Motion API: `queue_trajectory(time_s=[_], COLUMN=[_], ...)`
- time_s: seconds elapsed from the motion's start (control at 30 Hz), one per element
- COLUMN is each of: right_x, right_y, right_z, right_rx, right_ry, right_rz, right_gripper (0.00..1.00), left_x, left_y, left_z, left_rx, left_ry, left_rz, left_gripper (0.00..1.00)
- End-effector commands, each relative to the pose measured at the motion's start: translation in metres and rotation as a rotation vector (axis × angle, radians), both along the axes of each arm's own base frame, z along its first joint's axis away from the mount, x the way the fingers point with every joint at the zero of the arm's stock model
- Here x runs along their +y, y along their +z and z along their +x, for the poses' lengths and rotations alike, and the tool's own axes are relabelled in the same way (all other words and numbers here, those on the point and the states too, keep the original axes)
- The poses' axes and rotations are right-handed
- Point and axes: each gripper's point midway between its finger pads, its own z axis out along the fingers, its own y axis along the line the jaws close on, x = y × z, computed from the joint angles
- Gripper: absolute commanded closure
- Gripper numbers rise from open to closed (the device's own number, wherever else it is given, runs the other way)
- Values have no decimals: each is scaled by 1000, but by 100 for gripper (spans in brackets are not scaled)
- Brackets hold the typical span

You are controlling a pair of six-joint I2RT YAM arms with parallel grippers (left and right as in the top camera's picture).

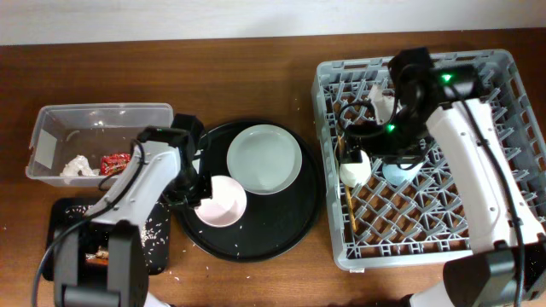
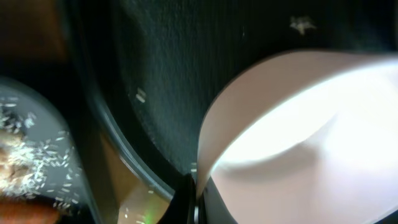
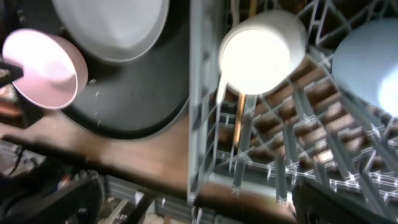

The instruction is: Sort waste into correct bins and load items into the dishwasher rack

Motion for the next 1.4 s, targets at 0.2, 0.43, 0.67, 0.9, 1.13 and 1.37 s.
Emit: queue_trajectory(time_s=[0.2,0.43,0.67,0.9,1.13,1.37], right_x=[99,136,137,138,122,65], right_y=[27,-15,-38,-53,-55,-40], right_z=[-20,-17,-19,-18,4,77], right_rx=[-221,-164,-117,-115,-210,-438], right_ry=[287,300,305,306,278,94], right_rz=[-63,-60,-68,-69,-185,-392], right_gripper=[1,6,35,95,96,96], left_x=[-44,-98,-118,-123,-113,-84], left_y=[87,98,101,104,100,110], left_z=[9,6,5,10,15,54], left_rx=[-187,-217,-242,-265,-280,-393], left_ry=[-58,-199,-262,-268,-260,-139], left_rz=[-259,-449,-479,-504,-450,-499], left_gripper=[100,100,100,100,28,6])
